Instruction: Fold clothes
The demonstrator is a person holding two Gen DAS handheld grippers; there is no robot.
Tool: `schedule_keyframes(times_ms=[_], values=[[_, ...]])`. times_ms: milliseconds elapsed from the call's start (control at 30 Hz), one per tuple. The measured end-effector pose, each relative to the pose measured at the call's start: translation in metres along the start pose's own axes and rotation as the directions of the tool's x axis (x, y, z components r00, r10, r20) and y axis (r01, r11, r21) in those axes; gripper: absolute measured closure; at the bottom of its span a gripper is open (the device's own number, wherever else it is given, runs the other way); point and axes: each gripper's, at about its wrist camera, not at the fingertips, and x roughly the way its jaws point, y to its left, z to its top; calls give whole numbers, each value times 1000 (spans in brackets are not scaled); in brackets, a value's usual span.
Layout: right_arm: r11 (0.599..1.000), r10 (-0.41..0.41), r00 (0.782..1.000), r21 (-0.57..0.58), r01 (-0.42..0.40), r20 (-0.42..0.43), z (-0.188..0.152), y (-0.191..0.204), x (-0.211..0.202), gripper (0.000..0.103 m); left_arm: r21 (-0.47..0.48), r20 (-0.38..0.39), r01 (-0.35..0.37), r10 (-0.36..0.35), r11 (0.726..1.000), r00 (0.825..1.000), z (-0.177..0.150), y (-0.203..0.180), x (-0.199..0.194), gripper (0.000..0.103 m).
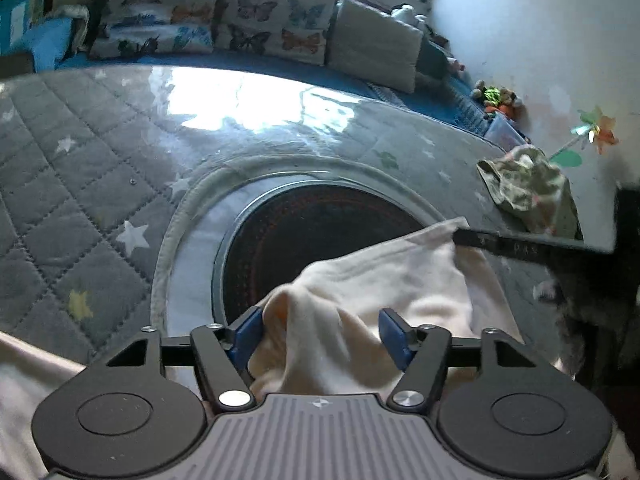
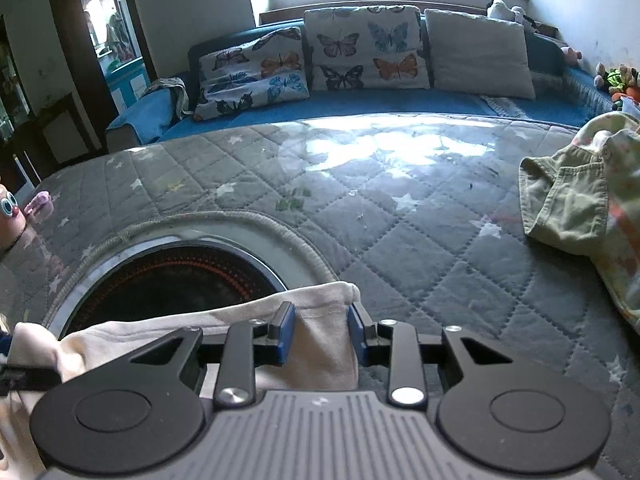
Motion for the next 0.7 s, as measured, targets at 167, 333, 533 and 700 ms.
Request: schedule_keyframes(times_ms=[167,333,533,700], values=[[1000,-1,1000,-19,1,-6,0,3,3,98,-71,8,29,-29,997,1000,20,12,8,68],[1000,-2,1000,-26,3,26,2,3,-6,100,-90,-13,20,-21,996,1000,23,19,16,91],[1000,1,995,-1,-1,103,12,-2,-28,100,-86,111,33,-23,996,994,31,24,-12,93],[999,-2,971,45,-9,238,26,-6,-53,100,20,315,53,-57,998,947,49,17,-49,93]])
